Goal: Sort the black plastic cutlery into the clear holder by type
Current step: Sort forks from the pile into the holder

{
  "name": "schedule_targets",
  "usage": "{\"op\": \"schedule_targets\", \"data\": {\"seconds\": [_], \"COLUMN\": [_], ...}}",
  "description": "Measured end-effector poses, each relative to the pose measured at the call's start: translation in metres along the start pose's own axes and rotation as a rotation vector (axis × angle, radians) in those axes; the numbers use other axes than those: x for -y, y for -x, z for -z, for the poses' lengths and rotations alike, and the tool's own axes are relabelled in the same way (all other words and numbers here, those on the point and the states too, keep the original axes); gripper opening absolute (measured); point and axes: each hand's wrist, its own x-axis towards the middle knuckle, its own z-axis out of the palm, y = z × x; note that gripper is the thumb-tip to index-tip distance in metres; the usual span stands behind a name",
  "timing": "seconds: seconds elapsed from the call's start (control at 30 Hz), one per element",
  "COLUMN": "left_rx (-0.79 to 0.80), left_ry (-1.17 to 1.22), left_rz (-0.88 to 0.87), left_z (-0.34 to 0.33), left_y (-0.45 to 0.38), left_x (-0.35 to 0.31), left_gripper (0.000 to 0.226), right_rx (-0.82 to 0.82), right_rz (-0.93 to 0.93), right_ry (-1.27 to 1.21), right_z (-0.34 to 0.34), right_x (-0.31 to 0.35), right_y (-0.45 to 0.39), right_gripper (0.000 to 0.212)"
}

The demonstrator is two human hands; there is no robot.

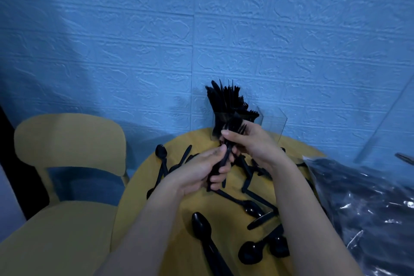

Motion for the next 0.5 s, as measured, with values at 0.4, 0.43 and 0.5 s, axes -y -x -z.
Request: {"op": "schedule_targets", "data": {"seconds": [0.4,0.43,0.5], "left_rx": [-0.485,-0.496,-0.48], "left_ry": [-0.863,-0.948,-1.1], "left_rz": [-0.236,-0.25,-0.254], "left_z": [0.002,0.003,0.005], "left_y": [-0.103,-0.112,-0.125], "left_x": [-0.036,-0.033,-0.027], "left_gripper": [0.031,0.032,0.035], "right_rx": [-0.606,-0.621,-0.6], "right_rz": [0.185,0.203,0.23], "right_ry": [0.157,0.193,0.292], "right_z": [0.117,0.124,0.13], "right_x": [0.047,0.048,0.047], "right_y": [-0.053,-0.061,-0.074], "right_gripper": [0.008,0.009,0.009]}}
